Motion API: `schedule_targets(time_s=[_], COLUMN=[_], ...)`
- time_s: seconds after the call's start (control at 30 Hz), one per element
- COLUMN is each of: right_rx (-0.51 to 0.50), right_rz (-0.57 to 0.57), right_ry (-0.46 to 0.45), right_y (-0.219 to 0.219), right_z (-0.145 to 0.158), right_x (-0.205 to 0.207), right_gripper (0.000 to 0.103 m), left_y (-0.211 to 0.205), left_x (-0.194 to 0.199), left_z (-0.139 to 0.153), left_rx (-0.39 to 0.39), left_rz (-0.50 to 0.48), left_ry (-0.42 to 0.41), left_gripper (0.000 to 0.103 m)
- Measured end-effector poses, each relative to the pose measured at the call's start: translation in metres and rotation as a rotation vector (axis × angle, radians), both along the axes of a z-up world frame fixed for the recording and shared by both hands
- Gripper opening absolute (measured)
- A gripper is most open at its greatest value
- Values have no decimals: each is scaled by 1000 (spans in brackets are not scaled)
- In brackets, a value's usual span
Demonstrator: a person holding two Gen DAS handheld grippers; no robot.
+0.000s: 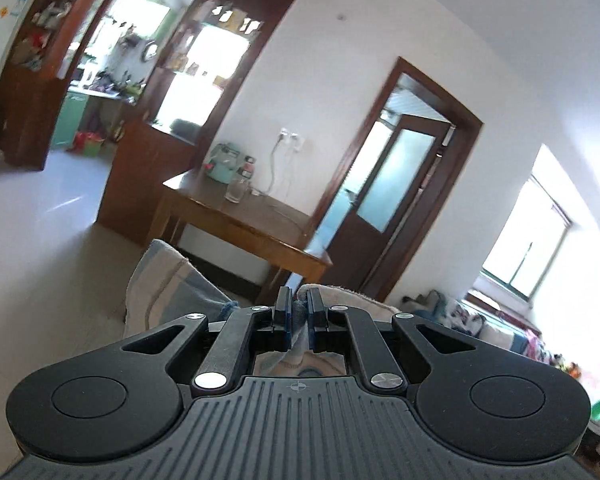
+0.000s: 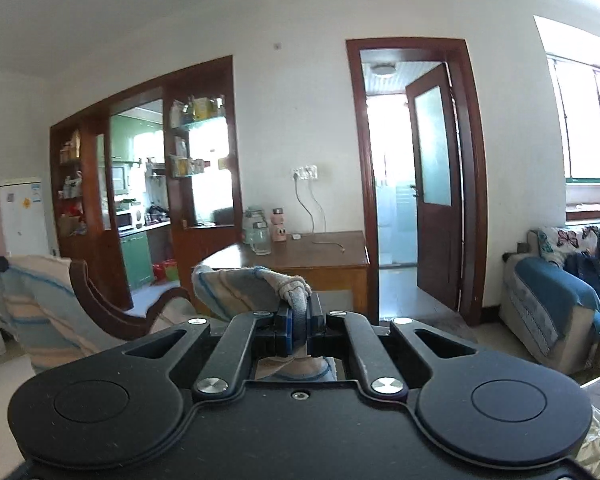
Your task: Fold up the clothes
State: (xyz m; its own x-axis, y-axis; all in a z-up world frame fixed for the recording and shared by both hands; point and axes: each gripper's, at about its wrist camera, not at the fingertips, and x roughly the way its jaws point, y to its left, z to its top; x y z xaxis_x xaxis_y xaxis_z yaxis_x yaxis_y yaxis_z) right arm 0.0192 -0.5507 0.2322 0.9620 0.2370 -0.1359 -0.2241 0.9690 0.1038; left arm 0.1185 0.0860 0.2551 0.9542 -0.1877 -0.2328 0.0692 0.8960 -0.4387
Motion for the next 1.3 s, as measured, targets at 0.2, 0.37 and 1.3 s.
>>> schedule_targets(time_s=[0.2,0.37,1.3], right_rx=[-47,-71,-351], right_rz=[42,81,233], right_ry=[131,302,538], right_y=[-26,-42,-38], right_z=[-80,-165,-211], right_x=[-45,-100,-265], right_gripper=[7,7,52], left_y=[-5,-9,28], left_x=[-61,-128,-229], left_z=[-82,-171,-256], left_rx=[37,76,157], left_rz=[-74,-139,-154], left_ry=[93,247,416], left_gripper=[7,8,37])
